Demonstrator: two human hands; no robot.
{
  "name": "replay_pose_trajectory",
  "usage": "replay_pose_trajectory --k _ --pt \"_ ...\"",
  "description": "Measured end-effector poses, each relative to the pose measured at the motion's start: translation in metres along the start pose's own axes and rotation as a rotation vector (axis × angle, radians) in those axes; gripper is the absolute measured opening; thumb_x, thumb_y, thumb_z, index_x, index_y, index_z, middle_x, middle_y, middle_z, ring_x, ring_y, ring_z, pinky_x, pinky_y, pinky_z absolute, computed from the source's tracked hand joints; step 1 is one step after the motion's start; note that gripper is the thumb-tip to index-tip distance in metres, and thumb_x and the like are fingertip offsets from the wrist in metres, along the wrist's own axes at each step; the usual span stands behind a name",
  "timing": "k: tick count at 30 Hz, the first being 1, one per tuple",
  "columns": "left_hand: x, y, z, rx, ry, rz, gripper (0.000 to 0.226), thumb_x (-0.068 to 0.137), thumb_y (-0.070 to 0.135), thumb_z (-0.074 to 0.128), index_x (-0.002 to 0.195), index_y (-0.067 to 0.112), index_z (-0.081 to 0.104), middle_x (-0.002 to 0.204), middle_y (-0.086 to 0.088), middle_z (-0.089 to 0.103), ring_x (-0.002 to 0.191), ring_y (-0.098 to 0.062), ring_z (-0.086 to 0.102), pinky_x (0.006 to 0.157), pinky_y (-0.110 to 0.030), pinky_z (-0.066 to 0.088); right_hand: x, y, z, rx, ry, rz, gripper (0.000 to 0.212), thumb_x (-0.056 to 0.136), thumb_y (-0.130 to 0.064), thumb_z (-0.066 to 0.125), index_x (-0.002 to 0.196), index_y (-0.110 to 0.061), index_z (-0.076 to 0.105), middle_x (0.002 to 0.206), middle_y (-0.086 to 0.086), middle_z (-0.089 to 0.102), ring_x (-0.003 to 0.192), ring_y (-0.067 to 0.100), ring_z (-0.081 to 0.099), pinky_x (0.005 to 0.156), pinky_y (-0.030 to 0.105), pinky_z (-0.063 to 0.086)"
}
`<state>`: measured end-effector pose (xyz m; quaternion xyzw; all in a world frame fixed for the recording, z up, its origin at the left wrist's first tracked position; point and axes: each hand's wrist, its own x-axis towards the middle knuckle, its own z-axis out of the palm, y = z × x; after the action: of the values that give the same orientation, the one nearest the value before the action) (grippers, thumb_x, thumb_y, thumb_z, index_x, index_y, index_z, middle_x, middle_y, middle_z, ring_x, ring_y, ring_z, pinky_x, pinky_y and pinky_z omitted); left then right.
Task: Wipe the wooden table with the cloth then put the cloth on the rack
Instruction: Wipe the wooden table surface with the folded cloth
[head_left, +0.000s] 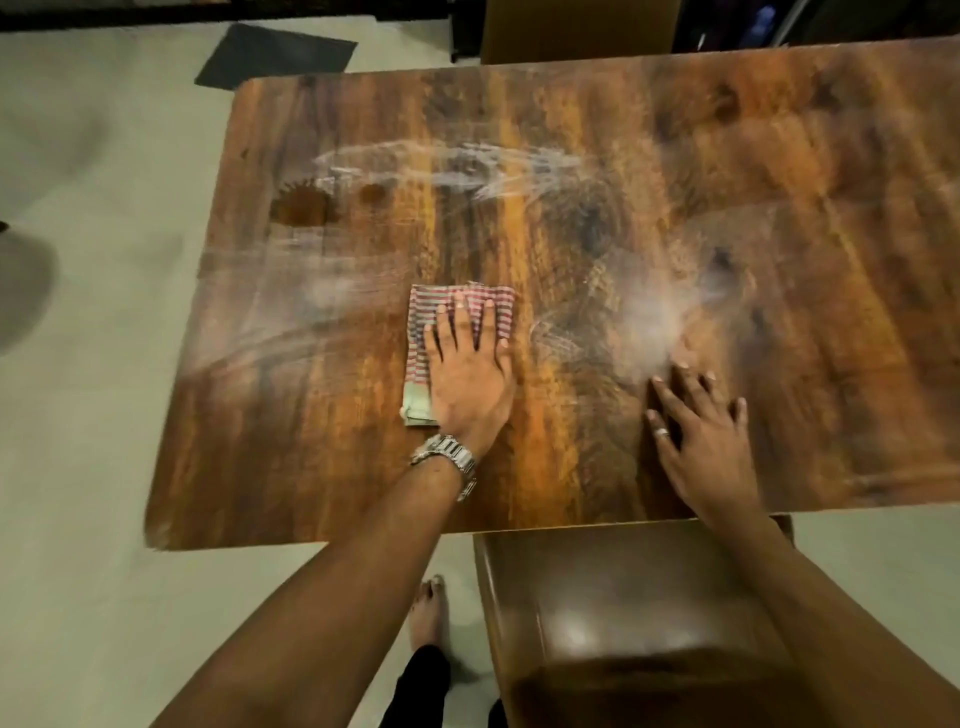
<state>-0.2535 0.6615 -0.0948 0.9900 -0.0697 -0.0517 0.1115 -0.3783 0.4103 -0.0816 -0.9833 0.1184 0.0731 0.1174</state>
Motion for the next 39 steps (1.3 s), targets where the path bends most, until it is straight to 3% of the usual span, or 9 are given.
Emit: replay_pose_trajectory --k 5,10,13,16,20,26,33,39 --pt "-0.001 0.113 0.027 -0.044 -0.046 0.157 0.06 0.101 0.04 0.018 0.155 0.02 0.035 0.162 -0.016 0.029 0.15 -0.04 0.022 0.123 -0.055 0.014 0.005 0.034 -0.009 -0.01 -0.002 0.071 0.052 0.103 -0.046 0.028 0.153 -0.032 0.027 0.165 -0.003 0.014 0.153 0.022 0.003 0.122 0.053 0.001" --pt "-0.005 0.218 0.05 -0.062 -0.097 0.289 0.058 0.102 0.039 0.023 0.157 0.023 0.03 0.163 -0.015 0.027 0.151 -0.039 0.018 0.124 -0.054 0.009 0.003 0.065 -0.019 -0.007 0.014 0.096 0.06 0.095 -0.042 0.026 0.154 -0.029 0.027 0.165 -0.001 0.014 0.153 0.024 0.007 0.123 0.052 0.004" --pt "0.007 0.243 0.054 -0.055 -0.102 0.305 0.056 0.103 0.038 0.026 0.158 0.024 0.028 0.164 -0.014 0.026 0.151 -0.039 0.018 0.124 -0.053 0.005 0.007 0.069 -0.021 -0.007 0.027 0.116 0.057 0.099 -0.033 0.036 0.154 -0.023 0.027 0.165 0.002 0.015 0.153 0.024 0.008 0.123 0.051 0.004" --pt "0.028 0.236 0.053 -0.076 -0.077 0.288 0.055 0.104 0.038 0.029 0.158 0.025 0.028 0.164 -0.012 0.026 0.151 -0.037 0.017 0.124 -0.052 0.004 0.018 0.067 -0.022 -0.029 0.015 0.125 0.054 0.101 -0.037 0.037 0.154 -0.025 0.028 0.165 0.003 0.014 0.153 0.028 0.007 0.123 0.052 0.004" --pt "0.063 0.177 0.043 -0.126 -0.011 0.148 0.054 0.103 0.038 0.031 0.155 0.024 0.035 0.163 -0.012 0.029 0.151 -0.037 0.02 0.124 -0.053 0.008 0.04 0.035 -0.021 -0.027 -0.011 0.061 0.052 0.102 -0.04 0.033 0.152 -0.026 0.033 0.164 0.004 0.018 0.152 0.029 0.009 0.122 0.054 0.007" --pt "0.077 0.002 0.006 -0.074 0.105 -0.073 0.055 0.101 0.042 0.03 0.152 0.025 0.042 0.161 -0.011 0.035 0.148 -0.035 0.028 0.123 -0.052 0.016 0.076 -0.087 -0.001 -0.016 -0.042 -0.076 0.052 0.101 -0.044 0.035 0.151 -0.03 0.035 0.164 0.002 0.02 0.151 0.033 0.012 0.12 0.058 0.009" --pt "0.037 -0.198 -0.046 -0.003 0.103 -0.319 0.058 0.104 0.045 0.019 0.158 0.025 0.028 0.166 -0.012 0.023 0.152 -0.034 0.018 0.124 -0.05 0.008 0.088 -0.215 0.031 -0.028 -0.083 -0.202 0.054 0.101 -0.05 0.03 0.153 -0.035 0.028 0.166 0.0 0.01 0.152 0.035 -0.001 0.119 0.062 -0.002" --pt "0.057 -0.261 -0.064 -0.013 0.094 -0.421 0.058 0.106 0.044 0.018 0.161 0.024 0.018 0.168 -0.012 0.012 0.155 -0.032 0.006 0.125 -0.05 0.001 0.085 -0.242 0.037 -0.048 -0.095 -0.257 0.055 0.101 -0.052 0.029 0.154 -0.037 0.024 0.166 -0.002 0.006 0.153 0.029 -0.003 0.12 0.059 -0.001"
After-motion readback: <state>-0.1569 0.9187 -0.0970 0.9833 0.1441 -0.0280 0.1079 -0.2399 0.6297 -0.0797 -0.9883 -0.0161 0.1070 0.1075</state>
